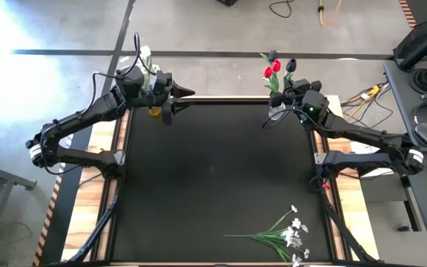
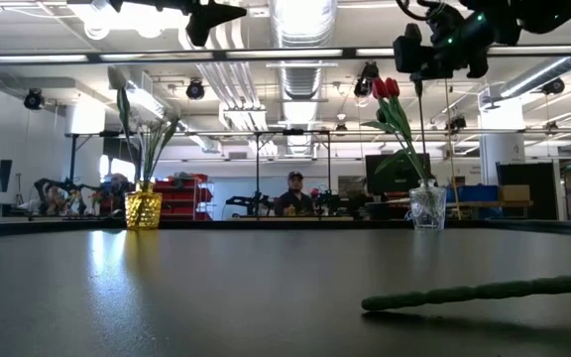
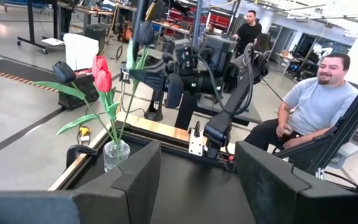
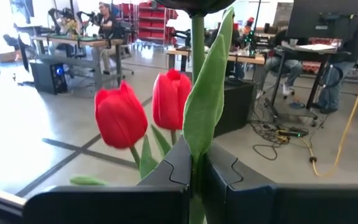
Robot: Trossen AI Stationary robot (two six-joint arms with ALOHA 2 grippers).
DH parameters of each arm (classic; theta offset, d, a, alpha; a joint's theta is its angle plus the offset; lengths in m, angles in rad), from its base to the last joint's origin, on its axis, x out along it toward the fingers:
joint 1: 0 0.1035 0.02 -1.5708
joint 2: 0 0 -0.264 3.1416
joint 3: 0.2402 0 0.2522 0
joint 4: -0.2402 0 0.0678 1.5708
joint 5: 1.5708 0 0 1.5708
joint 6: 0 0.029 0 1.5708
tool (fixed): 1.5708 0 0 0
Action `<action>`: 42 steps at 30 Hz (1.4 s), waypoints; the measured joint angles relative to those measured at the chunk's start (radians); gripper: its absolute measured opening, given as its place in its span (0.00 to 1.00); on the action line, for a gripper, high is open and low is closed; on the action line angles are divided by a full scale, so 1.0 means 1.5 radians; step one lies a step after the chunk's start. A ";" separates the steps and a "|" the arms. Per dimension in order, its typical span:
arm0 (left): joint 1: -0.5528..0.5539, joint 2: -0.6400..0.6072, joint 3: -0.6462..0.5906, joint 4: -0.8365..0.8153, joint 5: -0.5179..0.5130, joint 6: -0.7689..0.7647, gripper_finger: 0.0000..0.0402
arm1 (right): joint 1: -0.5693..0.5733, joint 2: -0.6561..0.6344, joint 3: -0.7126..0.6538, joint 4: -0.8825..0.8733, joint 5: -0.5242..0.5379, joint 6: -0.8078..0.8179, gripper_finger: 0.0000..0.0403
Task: Sort flowers into vase by color
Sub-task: Put the black tulip into the transparent vase
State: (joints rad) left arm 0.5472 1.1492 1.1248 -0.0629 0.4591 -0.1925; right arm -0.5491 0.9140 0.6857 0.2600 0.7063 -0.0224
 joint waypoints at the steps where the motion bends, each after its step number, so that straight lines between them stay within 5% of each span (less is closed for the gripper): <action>1: 0.000 0.000 0.000 0.000 0.000 0.000 0.48 | 0.000 0.002 -0.005 0.000 0.000 0.002 0.02; 15: 0.000 0.000 0.000 -0.005 -0.001 0.000 0.48 | -0.032 0.006 -0.093 0.068 -0.002 0.029 0.02; 33: 0.000 0.000 0.000 -0.009 -0.003 0.000 0.48 | -0.040 0.108 -0.090 0.088 -0.018 0.050 0.02; 42: 0.000 0.000 0.000 -0.009 -0.003 0.000 0.48 | -0.040 0.087 -0.091 0.090 -0.017 0.049 0.18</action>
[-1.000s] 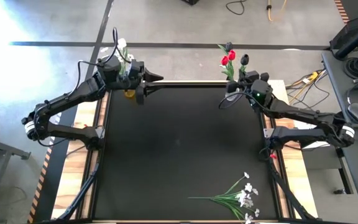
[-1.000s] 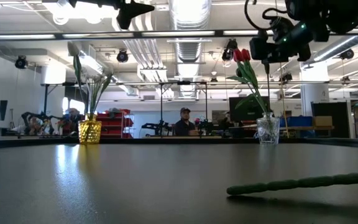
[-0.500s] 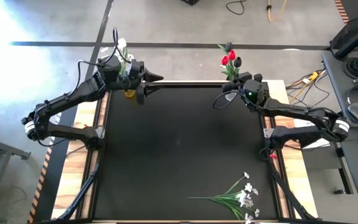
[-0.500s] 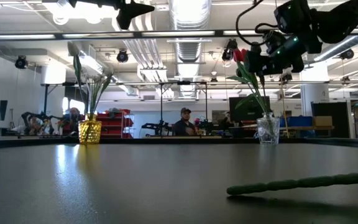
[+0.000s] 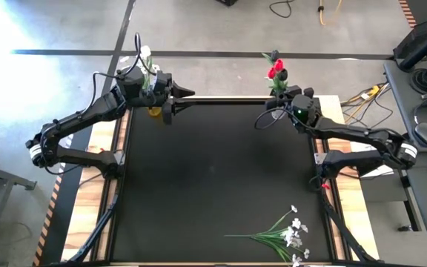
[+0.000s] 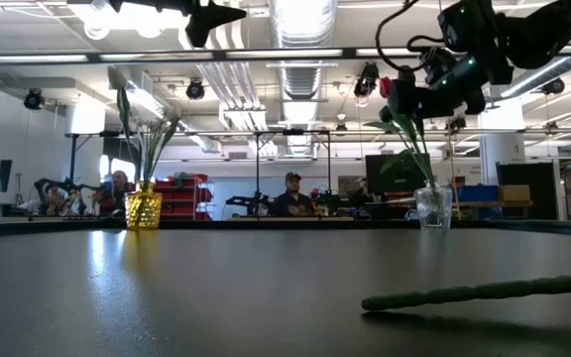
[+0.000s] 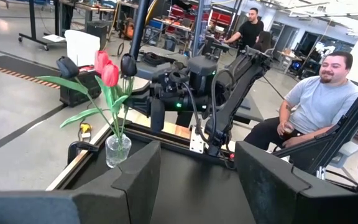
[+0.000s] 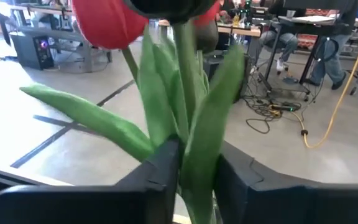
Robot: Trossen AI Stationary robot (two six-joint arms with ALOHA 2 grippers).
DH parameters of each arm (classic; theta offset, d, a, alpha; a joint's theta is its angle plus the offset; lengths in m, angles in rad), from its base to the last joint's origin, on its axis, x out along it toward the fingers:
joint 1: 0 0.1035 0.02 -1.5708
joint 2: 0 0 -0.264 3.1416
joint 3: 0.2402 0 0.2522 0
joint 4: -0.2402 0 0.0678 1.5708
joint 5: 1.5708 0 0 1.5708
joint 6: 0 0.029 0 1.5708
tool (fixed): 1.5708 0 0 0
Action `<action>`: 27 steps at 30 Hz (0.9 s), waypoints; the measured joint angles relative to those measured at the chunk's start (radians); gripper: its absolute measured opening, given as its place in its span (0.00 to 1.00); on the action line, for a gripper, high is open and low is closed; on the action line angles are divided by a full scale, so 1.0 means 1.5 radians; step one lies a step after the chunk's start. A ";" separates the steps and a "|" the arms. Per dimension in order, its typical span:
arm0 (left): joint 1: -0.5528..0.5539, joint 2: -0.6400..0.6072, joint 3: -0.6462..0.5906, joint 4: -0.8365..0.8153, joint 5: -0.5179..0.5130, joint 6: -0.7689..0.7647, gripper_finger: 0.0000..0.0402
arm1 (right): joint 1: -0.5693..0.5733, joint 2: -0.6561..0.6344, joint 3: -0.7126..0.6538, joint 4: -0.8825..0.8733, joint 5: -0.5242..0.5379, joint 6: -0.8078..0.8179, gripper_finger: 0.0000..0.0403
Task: Sort flowers into vase by color
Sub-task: Put the black tulip into the transparent vase
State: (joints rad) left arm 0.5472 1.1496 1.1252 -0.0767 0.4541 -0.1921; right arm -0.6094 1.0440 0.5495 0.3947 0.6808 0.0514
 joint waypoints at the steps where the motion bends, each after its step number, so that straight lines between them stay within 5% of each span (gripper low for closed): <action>1: 0.000 0.000 0.000 0.000 0.000 0.000 0.48 | 0.000 -0.002 0.000 0.000 0.000 0.000 0.21; 10: 0.000 0.000 0.000 0.000 0.000 0.000 0.48 | 0.002 -0.019 0.001 -0.003 -0.002 -0.006 0.36; 27: 0.000 0.000 0.000 -0.001 0.000 0.000 0.48 | 0.053 -0.116 0.001 -0.135 -0.005 0.013 0.43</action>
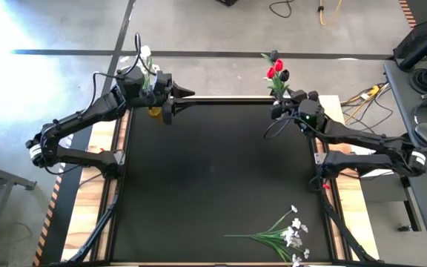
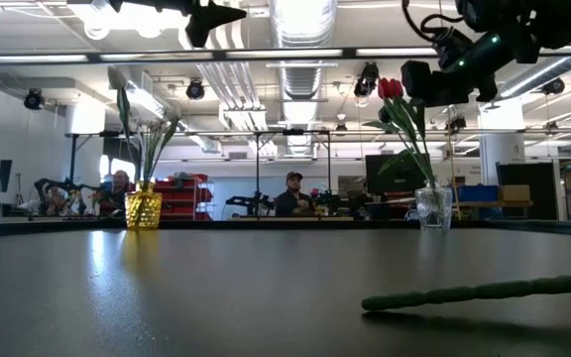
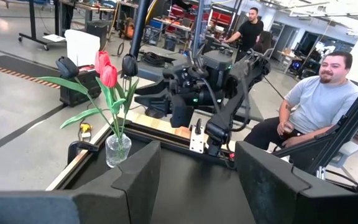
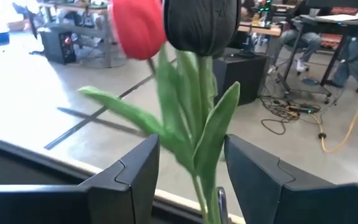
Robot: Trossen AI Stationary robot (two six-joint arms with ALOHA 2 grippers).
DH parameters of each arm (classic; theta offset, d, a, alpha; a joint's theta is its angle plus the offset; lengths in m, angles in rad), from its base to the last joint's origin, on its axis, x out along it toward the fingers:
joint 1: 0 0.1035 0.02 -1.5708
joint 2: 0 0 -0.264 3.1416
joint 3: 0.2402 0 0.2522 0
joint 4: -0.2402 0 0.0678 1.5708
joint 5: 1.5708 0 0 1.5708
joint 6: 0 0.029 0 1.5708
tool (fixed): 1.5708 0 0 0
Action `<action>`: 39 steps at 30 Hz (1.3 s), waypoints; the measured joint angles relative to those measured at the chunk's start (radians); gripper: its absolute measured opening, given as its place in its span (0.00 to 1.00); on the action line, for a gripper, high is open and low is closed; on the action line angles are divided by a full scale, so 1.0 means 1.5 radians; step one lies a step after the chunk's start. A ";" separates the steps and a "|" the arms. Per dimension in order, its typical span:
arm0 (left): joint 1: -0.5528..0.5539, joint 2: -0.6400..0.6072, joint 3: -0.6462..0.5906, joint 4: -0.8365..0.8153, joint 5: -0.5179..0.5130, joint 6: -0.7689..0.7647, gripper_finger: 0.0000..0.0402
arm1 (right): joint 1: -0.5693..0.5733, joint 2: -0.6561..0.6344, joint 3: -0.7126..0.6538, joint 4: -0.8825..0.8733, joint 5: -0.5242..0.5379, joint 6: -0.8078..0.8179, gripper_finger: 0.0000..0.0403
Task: Sort flowers into vase by color
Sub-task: Put the black tulip into the transparent vase, then put the white flowers into the yellow vase
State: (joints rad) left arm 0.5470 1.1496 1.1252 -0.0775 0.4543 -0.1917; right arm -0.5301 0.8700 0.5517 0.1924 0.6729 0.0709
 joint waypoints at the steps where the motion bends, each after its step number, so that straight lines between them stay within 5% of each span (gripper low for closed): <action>1: 0.000 0.000 0.000 -0.002 0.000 0.000 0.48 | 0.007 -0.007 0.002 -0.015 0.000 0.000 0.43; 19: -0.061 0.008 0.000 -0.089 0.018 0.011 0.46 | 0.128 -0.051 0.186 -0.432 0.017 0.057 0.42; 28: -0.202 0.076 0.000 -0.134 -0.010 0.048 0.26 | 0.277 -0.027 0.239 -0.568 -0.063 0.164 0.07; 35: -0.329 0.178 0.039 -0.133 -0.088 0.054 0.04 | 0.384 -0.025 0.238 -0.580 -0.065 0.221 0.02; 39: -0.397 0.255 0.103 -0.132 -0.173 0.045 0.01 | 0.402 -0.030 0.235 -0.598 -0.086 0.220 0.02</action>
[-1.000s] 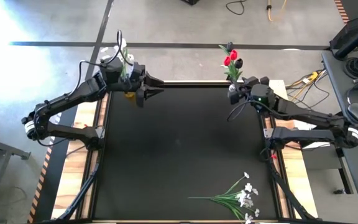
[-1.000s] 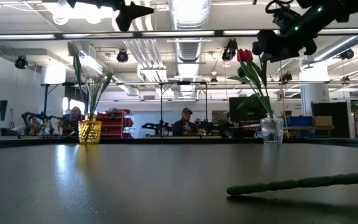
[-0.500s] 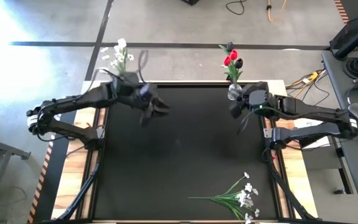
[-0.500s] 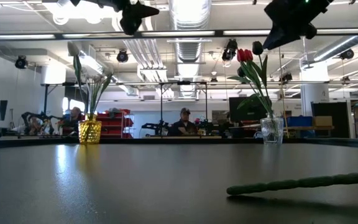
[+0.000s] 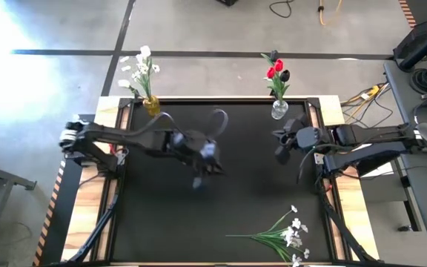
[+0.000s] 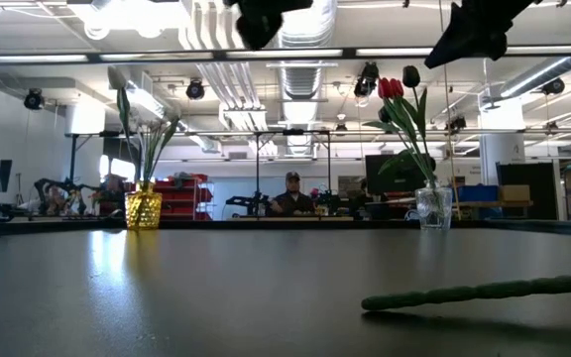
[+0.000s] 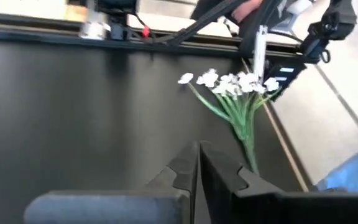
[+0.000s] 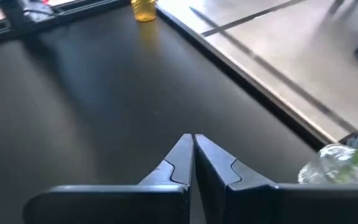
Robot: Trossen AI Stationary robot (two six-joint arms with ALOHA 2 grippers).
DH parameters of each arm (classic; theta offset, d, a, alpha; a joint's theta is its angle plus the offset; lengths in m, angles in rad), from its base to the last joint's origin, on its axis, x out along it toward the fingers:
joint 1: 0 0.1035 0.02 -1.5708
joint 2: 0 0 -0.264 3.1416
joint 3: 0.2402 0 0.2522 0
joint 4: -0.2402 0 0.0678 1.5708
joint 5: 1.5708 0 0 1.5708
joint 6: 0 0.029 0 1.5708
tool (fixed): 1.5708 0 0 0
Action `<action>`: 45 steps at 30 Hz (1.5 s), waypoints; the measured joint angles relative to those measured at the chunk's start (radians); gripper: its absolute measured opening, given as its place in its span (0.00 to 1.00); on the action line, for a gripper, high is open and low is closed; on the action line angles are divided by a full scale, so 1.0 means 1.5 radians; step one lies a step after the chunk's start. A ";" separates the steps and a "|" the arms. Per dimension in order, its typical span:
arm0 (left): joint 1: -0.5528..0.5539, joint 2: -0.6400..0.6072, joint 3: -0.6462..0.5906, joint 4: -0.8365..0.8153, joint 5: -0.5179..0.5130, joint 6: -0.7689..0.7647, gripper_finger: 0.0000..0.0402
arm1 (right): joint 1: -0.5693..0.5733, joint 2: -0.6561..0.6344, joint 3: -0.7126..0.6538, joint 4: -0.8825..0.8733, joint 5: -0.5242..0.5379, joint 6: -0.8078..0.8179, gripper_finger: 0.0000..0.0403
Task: Sort flowers into vase by color
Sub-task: Put the white flowers into the yellow vase
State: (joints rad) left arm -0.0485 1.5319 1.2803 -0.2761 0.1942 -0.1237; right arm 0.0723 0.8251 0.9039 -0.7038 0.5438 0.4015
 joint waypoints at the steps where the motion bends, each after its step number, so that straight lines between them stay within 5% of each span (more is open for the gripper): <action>1: -0.012 0.024 0.021 -0.001 -0.006 -0.013 0.01 | 0.000 -0.004 -0.002 0.000 -0.012 0.000 0.02; 6: -0.066 0.162 0.152 -0.024 -0.037 -0.047 0.00 | 0.000 -0.022 -0.019 -0.001 -0.058 -0.001 0.02; 14: -0.136 0.373 0.382 -0.209 -0.087 -0.070 0.00 | 0.000 -0.056 -0.033 -0.001 -0.066 -0.002 0.02; 28: -0.175 0.622 0.719 -0.358 -0.084 -0.124 0.00 | 0.000 -0.083 -0.033 -0.021 -0.066 0.005 0.02; 45: -0.229 0.636 0.670 -0.290 -0.099 -0.183 0.15 | 0.000 -0.083 -0.033 -0.034 -0.066 -0.007 0.02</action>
State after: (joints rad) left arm -0.3927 2.4856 2.2857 -0.7106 0.0462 -0.3981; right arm 0.0719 0.7006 0.8543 -0.7547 0.4450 0.3905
